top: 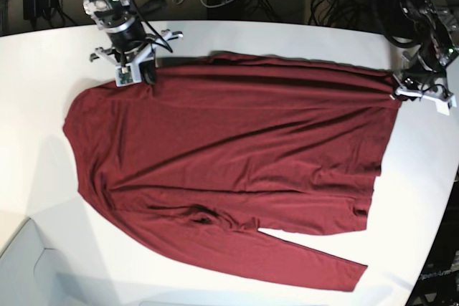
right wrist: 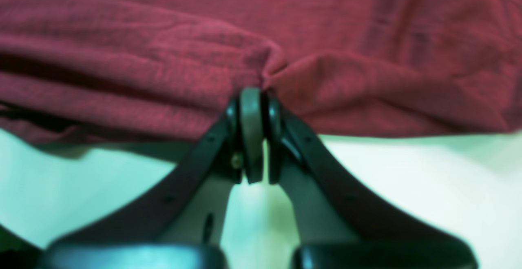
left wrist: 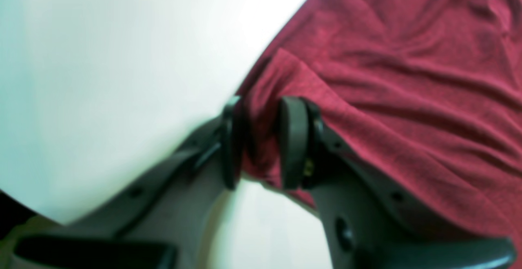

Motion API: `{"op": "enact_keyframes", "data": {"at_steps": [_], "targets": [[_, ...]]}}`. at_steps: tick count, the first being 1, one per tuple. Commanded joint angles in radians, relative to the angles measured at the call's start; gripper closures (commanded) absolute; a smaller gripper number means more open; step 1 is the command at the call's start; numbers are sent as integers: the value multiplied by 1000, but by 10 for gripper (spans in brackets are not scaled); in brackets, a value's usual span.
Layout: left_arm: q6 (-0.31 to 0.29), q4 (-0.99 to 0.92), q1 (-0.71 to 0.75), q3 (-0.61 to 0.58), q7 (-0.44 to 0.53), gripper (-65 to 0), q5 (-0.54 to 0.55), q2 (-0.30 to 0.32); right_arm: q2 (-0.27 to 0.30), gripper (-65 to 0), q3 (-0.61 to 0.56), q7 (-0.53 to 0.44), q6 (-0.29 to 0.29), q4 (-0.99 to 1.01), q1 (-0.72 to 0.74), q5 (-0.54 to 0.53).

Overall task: Layout the t-shirt on the table in an organized manner, then fold the t-shirt properly
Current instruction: 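Hold the lifted edge with both grippers, keeping it raised above the shirt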

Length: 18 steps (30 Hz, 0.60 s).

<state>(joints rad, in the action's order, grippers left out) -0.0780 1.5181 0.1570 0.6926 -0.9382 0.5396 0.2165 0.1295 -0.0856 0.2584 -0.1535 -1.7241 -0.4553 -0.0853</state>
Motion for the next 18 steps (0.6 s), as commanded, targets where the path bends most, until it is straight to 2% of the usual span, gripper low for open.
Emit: {"op": "enact_keyframes", "data": {"at_steps": [1, 15, 18], "targets": [[4, 14, -10, 3, 12, -150, 9, 16, 3, 0, 2, -26, -7, -17, -6, -1], [2, -40, -7, 2, 12, -154, 10, 19, 2, 0, 2, -26, -7, -17, -6, -1], [4, -38, -6, 3, 3, -214, 10, 21, 2, 0, 2, -26, -7, -17, -6, -1]]}}
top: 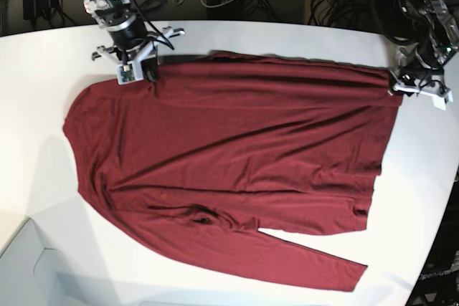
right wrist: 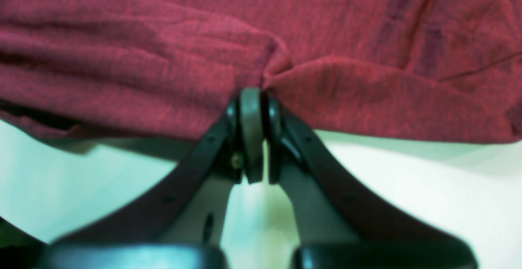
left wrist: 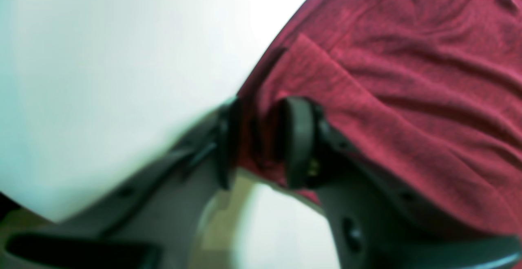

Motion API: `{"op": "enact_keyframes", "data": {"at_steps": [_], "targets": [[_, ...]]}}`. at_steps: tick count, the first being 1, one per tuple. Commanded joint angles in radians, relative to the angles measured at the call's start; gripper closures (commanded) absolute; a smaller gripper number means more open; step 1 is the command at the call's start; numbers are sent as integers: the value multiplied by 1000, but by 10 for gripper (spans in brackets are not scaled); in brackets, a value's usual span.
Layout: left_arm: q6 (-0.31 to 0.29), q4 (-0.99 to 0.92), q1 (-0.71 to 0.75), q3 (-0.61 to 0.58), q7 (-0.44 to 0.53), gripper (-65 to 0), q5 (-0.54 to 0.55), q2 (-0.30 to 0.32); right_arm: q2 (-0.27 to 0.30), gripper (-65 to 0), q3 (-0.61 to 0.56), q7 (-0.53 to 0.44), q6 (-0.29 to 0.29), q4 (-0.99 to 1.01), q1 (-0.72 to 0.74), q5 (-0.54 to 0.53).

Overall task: Layout the t-shirt on the table in an organized manner, then fold the t-shirt properly
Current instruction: 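Hold the lifted edge with both grippers, keeping it raised above the shirt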

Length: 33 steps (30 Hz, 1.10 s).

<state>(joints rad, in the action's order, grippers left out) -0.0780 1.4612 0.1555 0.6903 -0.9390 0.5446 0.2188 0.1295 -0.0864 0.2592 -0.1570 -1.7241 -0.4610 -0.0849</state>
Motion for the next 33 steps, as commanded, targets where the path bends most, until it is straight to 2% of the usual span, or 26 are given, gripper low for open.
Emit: {"op": "enact_keyframes", "data": {"at_steps": [1, 6, 14, 24, 33], "targets": [[4, 20, -4, 6, 4, -240, 6, 18, 2, 0, 3, -27, -3, -17, 0, -2], [-4, 20, -3, 6, 2, -335, 6, 18, 2, 0, 3, -25, -3, -17, -2, -2], [-4, 22, 16, 6, 13, -390, 7, 17, 2, 0, 4, -18, -3, -24, -2, -2], [1, 23, 16, 6, 15, -400, 13, 11, 0, 0, 3, -18, -3, -24, -2, -3], [5, 148, 16, 6, 4, -404, 7, 11, 0, 0, 3, -18, -3, -24, -2, -3]]}}
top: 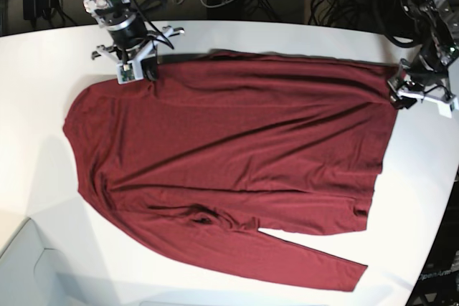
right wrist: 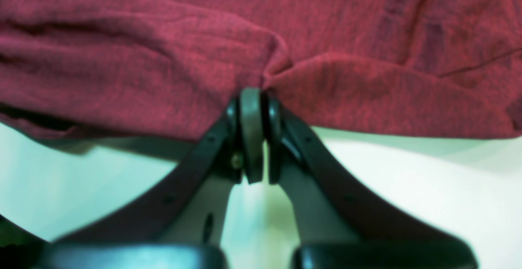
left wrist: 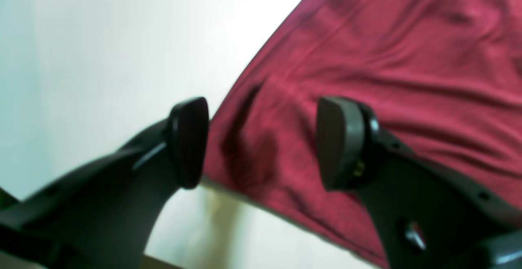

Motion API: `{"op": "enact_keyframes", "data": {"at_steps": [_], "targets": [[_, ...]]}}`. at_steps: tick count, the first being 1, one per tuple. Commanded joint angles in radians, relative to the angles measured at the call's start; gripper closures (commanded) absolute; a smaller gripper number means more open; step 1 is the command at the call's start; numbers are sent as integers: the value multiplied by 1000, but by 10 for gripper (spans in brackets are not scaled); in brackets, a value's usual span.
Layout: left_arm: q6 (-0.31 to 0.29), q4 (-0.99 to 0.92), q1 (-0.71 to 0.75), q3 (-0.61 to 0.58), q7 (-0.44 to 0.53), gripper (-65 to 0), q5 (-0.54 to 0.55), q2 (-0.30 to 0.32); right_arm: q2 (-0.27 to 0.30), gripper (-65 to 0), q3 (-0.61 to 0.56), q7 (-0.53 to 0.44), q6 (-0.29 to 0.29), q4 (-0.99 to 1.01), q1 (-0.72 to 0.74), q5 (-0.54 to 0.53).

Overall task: Layout the t-shirt on the table in an organized manner, then fold the t-shirt properly
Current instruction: 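Hold the lifted edge with both grippers, keeping it raised above the shirt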

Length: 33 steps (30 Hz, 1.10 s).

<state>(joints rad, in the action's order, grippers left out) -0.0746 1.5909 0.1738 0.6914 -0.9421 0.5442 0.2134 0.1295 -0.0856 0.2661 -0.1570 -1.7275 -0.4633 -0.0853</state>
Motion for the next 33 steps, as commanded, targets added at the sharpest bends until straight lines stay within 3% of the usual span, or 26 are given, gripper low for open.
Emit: {"op": "enact_keyframes", "data": {"at_steps": [1, 13, 24, 29, 33], "targets": [[2, 21, -3, 4, 7, -404, 6, 16, 0, 0, 2, -24, -3, -21, 1, -3], [2, -40, 31, -2, 16, -404, -39, 11, 0, 0, 2, -24, -3, -21, 1, -4], [-8, -51, 23, -5, 18, -393, -146, -61, 0, 0, 2, -27, -3, -22, 1, -6], [-9, -51, 23, -6, 18, -263, -148, -61, 0, 0, 2, -23, -5, -22, 1, -6], [-9, -51, 22, -6, 18, -202, -140, -61, 0, -105, 2, -23, -5, -22, 1, -6]]}}
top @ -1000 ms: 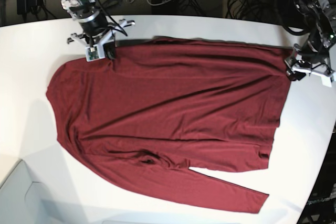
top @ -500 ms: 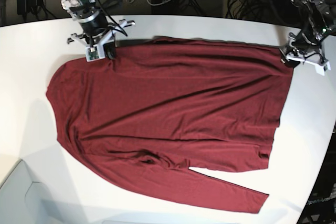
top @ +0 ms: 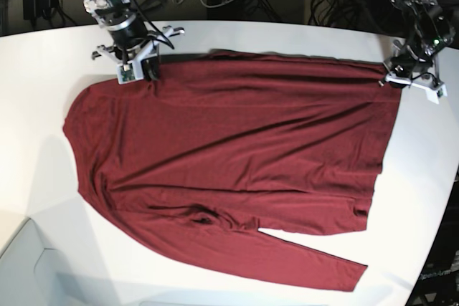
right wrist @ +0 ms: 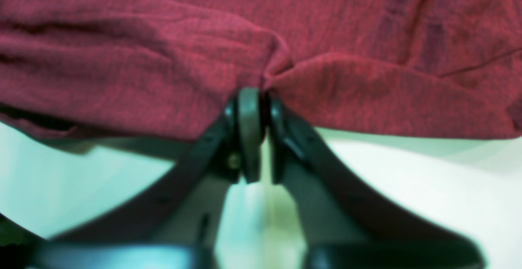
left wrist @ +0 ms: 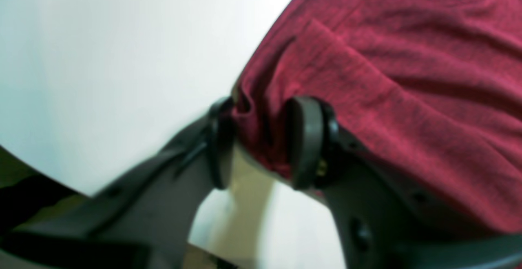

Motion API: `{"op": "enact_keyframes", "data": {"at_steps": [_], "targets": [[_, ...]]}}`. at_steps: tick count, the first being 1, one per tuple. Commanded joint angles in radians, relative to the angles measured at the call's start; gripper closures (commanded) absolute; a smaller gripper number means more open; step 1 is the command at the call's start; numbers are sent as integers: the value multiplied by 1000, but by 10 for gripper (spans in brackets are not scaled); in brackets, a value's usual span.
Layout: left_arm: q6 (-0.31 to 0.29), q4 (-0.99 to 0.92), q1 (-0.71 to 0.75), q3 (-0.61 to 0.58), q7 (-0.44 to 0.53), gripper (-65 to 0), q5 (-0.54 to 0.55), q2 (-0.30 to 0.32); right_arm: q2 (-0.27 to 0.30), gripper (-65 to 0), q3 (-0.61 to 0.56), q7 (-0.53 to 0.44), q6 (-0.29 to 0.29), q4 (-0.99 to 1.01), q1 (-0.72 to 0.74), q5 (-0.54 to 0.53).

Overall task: Layout the t-shirt on the table in an organized manner, then fold the t-shirt properly
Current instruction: 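Hold the lifted edge with both grippers, keeping it raised above the shirt, then carry the held edge with both grippers across the shirt toward its hem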

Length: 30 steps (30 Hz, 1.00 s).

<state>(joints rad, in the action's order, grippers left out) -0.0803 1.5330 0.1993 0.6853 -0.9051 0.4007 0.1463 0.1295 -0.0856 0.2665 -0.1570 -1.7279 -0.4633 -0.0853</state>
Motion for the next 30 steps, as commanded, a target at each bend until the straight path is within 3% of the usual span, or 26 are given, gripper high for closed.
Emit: {"op": "enact_keyframes", "data": {"at_steps": [1, 5, 9, 17, 23, 30], "targets": [[-3, 7, -4, 1, -19, -196, 4, 6, 0, -139, 2, -23, -5, -22, 1, -6], [-3, 7, -21, 1, -19, -195, 0, 6, 0, -252, 2, -29, -5, -24, 1, -4], [-3, 7, -24, 1, -19, -157, 5, 6, 0, -301, 2, -25, -5, -63, -10, -3], [-3, 7, -45, 1, -19, 0, 5, 5, 28, -306, -58, -32, -6, -143, -79, 12], [-3, 16, -62, 3, -19, -4, 5, 6, 32, -306, -178, -34, -6, -109, -88, 95], [-3, 21, -117, 3, -30, -4, 5, 16, 19, -306, -185, -32, -6, -42, -48, 118]]}}
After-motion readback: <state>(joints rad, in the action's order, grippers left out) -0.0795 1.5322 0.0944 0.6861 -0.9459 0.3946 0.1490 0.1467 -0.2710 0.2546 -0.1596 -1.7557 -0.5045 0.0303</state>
